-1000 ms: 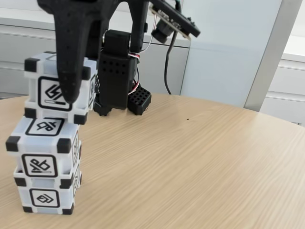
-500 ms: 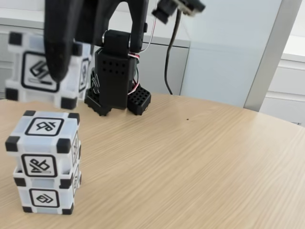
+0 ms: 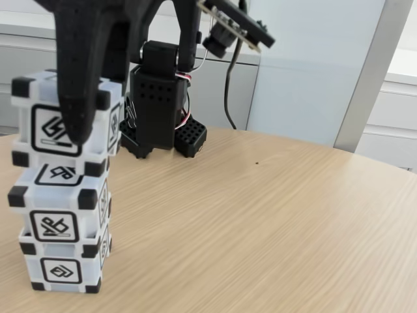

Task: Stack cubes from left to right.

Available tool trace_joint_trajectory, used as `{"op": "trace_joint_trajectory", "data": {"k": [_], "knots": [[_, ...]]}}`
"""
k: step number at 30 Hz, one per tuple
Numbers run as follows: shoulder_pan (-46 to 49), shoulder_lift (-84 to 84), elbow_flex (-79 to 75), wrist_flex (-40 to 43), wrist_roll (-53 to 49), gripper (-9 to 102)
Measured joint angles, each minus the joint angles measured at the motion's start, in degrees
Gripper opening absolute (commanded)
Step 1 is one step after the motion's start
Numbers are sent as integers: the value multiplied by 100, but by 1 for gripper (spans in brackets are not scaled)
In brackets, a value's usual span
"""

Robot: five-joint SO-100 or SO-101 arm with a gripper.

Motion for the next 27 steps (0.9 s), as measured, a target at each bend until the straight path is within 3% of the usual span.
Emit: {"op": "trace_joint_trajectory", "data": {"k": [23, 27], "knots": [[-18, -290, -26, 0, 70, 0], [-18, -290, -26, 0, 35, 12]]}}
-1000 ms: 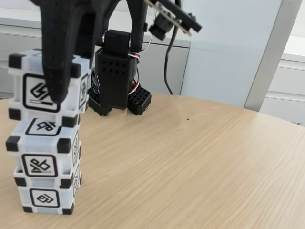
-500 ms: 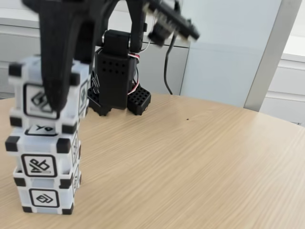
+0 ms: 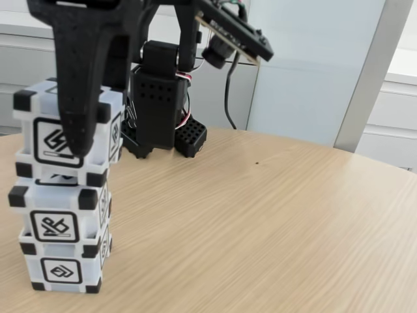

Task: Stack cubes from left to right.

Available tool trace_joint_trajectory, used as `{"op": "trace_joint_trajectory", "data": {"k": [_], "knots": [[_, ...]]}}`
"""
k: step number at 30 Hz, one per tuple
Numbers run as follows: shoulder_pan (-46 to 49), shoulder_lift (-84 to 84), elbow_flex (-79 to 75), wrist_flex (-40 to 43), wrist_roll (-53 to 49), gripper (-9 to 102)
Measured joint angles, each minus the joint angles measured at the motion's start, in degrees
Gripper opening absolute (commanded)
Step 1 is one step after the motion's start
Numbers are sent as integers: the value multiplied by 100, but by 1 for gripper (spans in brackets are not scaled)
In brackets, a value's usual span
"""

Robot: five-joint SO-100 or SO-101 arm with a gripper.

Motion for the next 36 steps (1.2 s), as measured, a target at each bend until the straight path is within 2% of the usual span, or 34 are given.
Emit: {"op": "trace_joint_trajectory", "data": {"k": [4, 13, 20, 23, 24, 28, 36], "knots": [[0, 0, 0, 0, -62, 21], [0, 44, 0, 0, -70, 30], [-26, 782, 0, 0, 62, 35], [-44, 1204, 0, 0, 105, 32], [-44, 1345, 0, 0, 105, 28], [-44, 2013, 0, 0, 105, 0], [-44, 3762, 0, 0, -396, 0]]}}
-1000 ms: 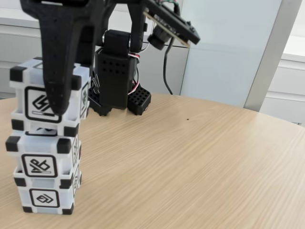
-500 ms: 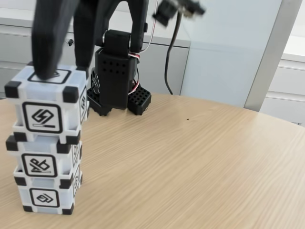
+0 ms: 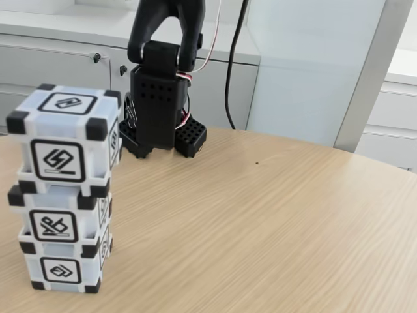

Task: Stack cubes from left to right.

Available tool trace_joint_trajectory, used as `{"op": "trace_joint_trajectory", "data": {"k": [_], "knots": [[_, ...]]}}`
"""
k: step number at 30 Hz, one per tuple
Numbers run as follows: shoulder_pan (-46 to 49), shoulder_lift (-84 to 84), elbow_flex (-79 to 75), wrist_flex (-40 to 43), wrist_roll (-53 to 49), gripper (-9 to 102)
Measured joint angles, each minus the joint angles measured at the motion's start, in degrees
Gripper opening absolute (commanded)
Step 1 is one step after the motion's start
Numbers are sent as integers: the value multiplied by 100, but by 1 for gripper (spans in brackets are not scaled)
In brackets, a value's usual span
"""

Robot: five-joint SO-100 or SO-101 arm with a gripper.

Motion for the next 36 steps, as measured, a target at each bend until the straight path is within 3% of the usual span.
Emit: {"op": "trace_joint_trajectory", "data": {"k": [6, 14, 21, 27, 31, 36], "knots": [[-9, 1617, 202, 0, -475, 0], [-211, 3832, 1995, -123, -817, 0], [-1529, 4772, 4544, -1767, -896, 0], [-1767, 4781, 6855, -2865, -721, 0], [-1705, 4755, 7980, -3252, -527, 0], [-1705, 4808, 8271, -3384, -343, 0]]}}
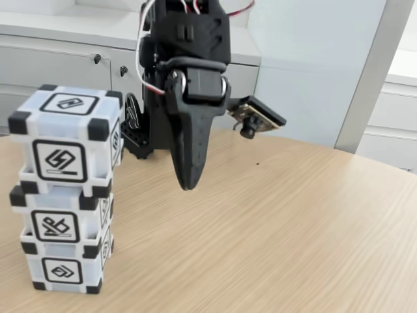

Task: Stack cubes from left to right.

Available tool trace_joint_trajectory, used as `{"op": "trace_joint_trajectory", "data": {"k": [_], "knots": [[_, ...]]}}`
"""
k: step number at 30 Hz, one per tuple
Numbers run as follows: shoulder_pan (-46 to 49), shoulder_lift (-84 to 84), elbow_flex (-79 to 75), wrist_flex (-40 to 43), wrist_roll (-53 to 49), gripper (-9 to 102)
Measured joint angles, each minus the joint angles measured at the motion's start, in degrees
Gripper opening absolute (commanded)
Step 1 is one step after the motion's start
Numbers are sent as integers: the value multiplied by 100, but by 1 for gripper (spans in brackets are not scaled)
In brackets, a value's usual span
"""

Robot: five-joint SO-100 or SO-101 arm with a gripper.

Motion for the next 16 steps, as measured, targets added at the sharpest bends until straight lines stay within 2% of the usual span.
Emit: {"op": "trace_joint_trajectory", "data": {"k": [16], "knots": [[-18, 0, 70, -9, 308, 0]]}}
